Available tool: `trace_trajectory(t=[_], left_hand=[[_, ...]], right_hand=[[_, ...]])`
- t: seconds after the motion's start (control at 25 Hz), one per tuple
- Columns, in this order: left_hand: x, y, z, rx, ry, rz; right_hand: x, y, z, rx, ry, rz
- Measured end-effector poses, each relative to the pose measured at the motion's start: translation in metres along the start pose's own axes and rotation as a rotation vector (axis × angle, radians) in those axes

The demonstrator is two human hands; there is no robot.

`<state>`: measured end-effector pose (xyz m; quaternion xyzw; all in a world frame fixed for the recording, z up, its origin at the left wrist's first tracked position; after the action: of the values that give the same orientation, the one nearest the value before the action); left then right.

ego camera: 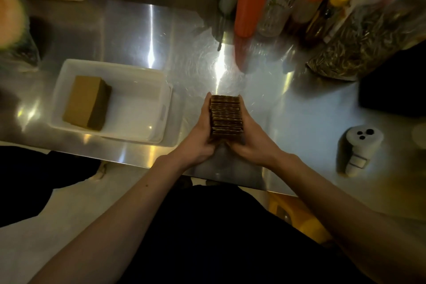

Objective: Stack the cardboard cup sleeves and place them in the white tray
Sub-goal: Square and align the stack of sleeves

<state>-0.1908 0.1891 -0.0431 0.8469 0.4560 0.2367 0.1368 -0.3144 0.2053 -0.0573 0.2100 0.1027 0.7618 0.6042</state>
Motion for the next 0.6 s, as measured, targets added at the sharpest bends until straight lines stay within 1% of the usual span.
trace_trajectory(t=[0.28,0.48,0.6], left_hand=[[0.005,-0.016,0.014,0.045,0.081,-0.063],[0.003,-0.018,0.017,0.057,0.079,-0.08],[0.001,-0.018,0.017,0.07,0.093,-0.126]], right_hand=[[0.003,-0.008,-0.013,-0.028,-0.029,0.005],[0.001,-0.015,-0.017,-0.049,-0.062,0.009],[0.001,-0.014,-0.014,-0.113,-0.071,-0.016]])
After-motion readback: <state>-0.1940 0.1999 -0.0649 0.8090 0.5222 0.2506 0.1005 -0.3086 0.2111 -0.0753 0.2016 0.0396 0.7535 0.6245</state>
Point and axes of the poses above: each hand's wrist, its own x-axis away from the middle knuckle, its own y-axis out of the back of the hand, z = x × y, the point moved 6 cm from there along -x, towards the middle knuckle, and after that the axes turned 5 degrees about -z, right-handed, at the moved point
